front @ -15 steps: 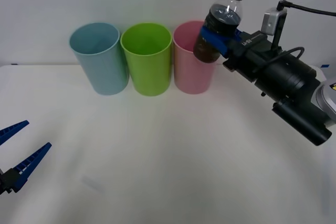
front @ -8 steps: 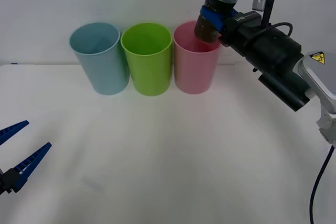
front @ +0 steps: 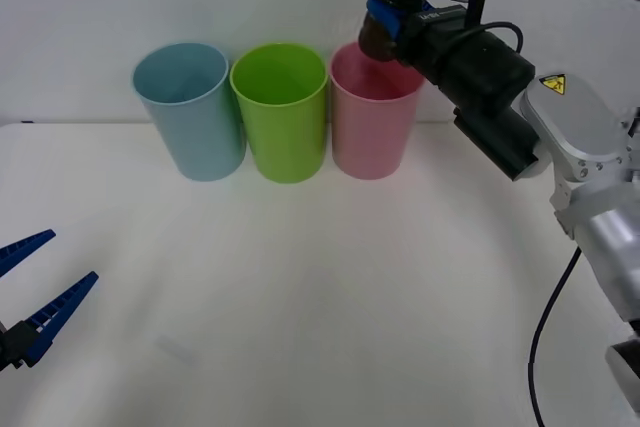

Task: Grasp the object on the table and drop it into the matching bin: aluminum can to the light blue bin, PET bottle to the pink bin.

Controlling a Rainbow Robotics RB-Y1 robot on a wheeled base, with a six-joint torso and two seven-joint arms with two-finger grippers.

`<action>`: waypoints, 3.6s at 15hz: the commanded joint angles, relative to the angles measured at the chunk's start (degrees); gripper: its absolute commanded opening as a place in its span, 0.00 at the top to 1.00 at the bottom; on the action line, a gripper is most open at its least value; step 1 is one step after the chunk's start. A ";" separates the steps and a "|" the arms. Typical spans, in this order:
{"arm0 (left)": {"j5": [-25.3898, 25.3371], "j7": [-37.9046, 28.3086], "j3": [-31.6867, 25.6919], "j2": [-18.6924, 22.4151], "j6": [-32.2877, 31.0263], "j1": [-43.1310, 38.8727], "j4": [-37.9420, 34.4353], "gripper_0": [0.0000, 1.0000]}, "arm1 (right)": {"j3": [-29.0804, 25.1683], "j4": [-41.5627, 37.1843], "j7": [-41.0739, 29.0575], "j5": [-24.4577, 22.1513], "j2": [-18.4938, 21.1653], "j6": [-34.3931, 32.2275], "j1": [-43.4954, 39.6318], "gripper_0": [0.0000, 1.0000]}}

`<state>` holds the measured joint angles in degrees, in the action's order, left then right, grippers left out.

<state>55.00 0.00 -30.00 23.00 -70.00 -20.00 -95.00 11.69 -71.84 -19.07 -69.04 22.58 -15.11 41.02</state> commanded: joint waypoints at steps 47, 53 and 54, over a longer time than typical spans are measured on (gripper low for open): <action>0.00 0.00 0.00 0.00 0.00 0.00 0.00 0.00 | -8.27 -30.65 7.03 4.97 12.93 -16.89 -38.03 0.00; 0.00 0.00 0.00 0.00 0.00 0.00 0.00 0.00 | -13.19 -30.65 14.06 5.67 11.78 -24.27 -46.73 0.00; 0.00 0.00 0.00 0.00 0.00 0.00 0.00 0.00 | -14.95 -30.65 14.33 5.67 11.34 -26.73 -48.40 0.00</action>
<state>55.00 0.00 -30.00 23.00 -70.00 -20.00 -95.00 -1.95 -102.50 -4.96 -63.38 34.27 -39.99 -6.13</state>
